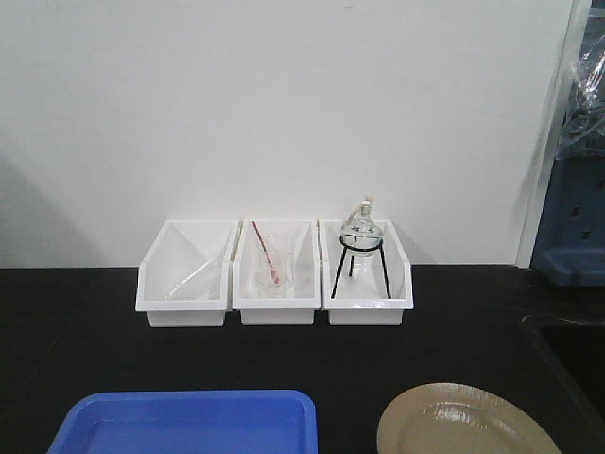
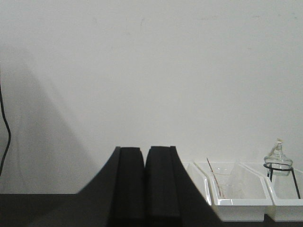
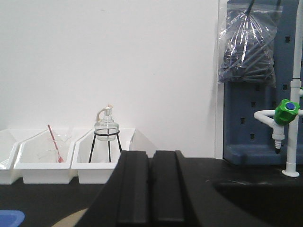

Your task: Place disk in tray to left cabinet

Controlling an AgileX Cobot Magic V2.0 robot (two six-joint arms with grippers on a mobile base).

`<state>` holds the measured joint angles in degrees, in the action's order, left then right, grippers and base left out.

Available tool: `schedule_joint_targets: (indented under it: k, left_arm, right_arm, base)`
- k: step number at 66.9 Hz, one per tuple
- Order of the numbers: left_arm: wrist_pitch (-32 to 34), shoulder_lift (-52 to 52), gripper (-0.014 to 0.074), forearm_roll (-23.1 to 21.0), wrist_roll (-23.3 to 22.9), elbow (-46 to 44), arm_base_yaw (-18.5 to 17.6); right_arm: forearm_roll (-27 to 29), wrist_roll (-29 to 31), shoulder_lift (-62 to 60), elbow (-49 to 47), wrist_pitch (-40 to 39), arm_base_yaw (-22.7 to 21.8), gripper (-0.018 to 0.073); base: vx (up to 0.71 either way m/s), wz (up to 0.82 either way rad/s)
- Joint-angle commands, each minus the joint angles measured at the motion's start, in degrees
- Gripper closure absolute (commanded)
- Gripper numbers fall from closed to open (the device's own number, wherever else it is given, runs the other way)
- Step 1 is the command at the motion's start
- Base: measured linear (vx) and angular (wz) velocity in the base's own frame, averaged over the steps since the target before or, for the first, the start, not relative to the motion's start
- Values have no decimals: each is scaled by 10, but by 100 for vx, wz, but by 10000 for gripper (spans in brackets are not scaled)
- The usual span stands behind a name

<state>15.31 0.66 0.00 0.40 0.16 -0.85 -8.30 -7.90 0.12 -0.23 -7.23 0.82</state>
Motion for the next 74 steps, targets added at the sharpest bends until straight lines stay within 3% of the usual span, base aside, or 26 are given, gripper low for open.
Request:
schedule_joint_targets:
  k: [1,8,15,46,60,63,64,74]
  left_arm:
    - [6,-1,603,-4,6,-60,-4]
    - [-102,-28,603,0,26,-144,-4]
    - [-167,-81,603,0,41,-216,-4]
    - [-265,-227,582,0,49,-245,-4]
    - [-294,-255,432,0,49,-245,-4]
    - [-300,-259,378,0,49,-245,-4]
    - [-299,-259,311,0,49,-245,-4]
    - [-299,-259,271,0,49,-245,-4]
  right_arm:
    - [-1,-9,19,-79,7,-2,559]
    - [-3,-8,61,-165,110,-2,557]
    - [-4,-8,118,-232,167,-2,554]
    - [-13,-9,333,-250,199,-2,518]
    - [-13,-10,391,-250,201,-2,356]
    - [-13,-10,404,-250,201,-2,290]
    - [-13,-10,424,-250,197,-2,196]
    - [33,-30,458,-250,211,-2,114]
  base:
    - [0,0]
    - [0,0]
    - [0,0]
    - [0,0]
    - [0,0]
    - [0,0]
    - [0,0]
    - [0,0]
